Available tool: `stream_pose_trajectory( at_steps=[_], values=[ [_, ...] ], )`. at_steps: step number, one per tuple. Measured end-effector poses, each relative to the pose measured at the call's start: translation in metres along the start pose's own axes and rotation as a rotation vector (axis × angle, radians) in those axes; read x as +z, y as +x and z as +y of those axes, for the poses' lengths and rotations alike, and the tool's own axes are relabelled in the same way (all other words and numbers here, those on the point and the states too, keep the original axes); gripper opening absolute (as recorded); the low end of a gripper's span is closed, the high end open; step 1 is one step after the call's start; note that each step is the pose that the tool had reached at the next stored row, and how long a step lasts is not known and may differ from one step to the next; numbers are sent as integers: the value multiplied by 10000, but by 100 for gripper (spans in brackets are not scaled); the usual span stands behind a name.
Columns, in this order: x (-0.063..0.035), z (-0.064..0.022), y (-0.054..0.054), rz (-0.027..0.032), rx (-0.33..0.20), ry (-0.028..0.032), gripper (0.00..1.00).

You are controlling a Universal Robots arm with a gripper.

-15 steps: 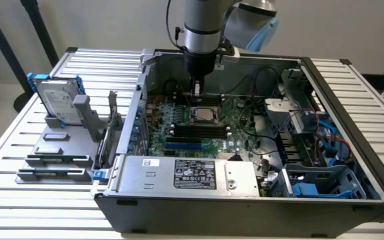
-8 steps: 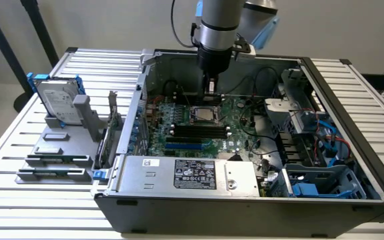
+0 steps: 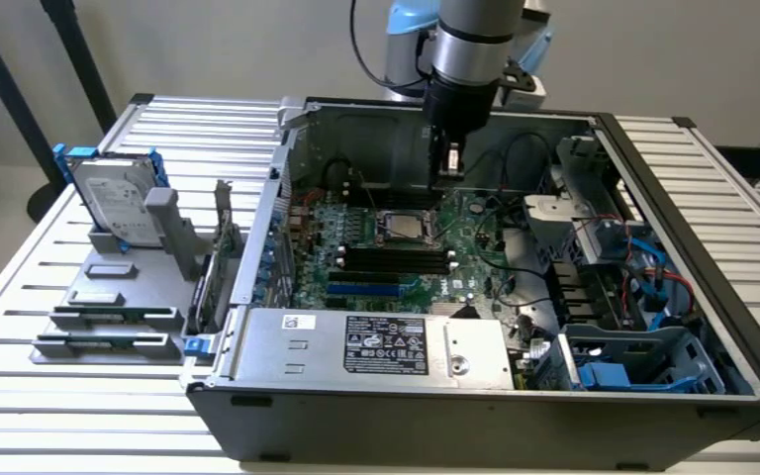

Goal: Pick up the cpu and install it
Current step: 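Close the cpu cover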

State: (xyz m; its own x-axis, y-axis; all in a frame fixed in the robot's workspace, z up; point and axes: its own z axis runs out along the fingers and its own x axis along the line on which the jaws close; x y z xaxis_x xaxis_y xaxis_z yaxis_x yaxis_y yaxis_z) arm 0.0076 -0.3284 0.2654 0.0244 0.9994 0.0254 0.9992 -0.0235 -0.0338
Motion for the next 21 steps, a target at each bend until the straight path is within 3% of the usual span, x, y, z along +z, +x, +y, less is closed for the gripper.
stream_pose_trajectory(
  at_steps=[11, 14, 21],
  values=[
    [-107, 481, 8, 4, -15, 60, 11],
    [-104, 535, 10, 5, -38, 60, 11],
    [17, 542, 7, -1, -174, 60, 11]
  ],
)
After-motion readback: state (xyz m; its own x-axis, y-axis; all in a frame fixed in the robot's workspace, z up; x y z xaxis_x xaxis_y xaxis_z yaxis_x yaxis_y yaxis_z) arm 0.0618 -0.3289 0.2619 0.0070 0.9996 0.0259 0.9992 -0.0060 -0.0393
